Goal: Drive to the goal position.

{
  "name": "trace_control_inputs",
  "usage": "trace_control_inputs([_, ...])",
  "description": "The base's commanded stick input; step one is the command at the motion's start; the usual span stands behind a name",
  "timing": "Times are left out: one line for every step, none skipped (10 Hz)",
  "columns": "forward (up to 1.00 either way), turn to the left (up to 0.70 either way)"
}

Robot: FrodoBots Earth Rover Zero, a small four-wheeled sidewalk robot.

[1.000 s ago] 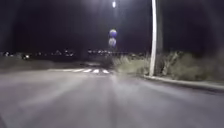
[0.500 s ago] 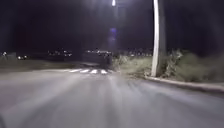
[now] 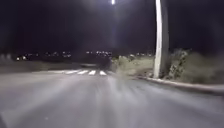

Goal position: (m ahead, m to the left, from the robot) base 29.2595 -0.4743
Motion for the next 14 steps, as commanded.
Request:
trace_control_inputs([0.70, 0.27])
trace_control_inputs([0.70, 0.19])
trace_control_inputs([0.70, 0.01])
trace_control_inputs([0.70, 0.00])
trace_control_inputs([0.70, 0.00])
trace_control_inputs([0.70, 0.00])
trace_control_inputs([0.70, 0.00])
trace_control_inputs([0.70, 0.00])
trace_control_inputs([0.70, 0.00])
trace_control_inputs([0.70, 0.00])
trace_control_inputs([0.70, 0.00])
trace_control_inputs([0.70, 0.15])
trace_control_inputs([0.70, 0.22])
trace_control_inputs([0.70, 0.04])
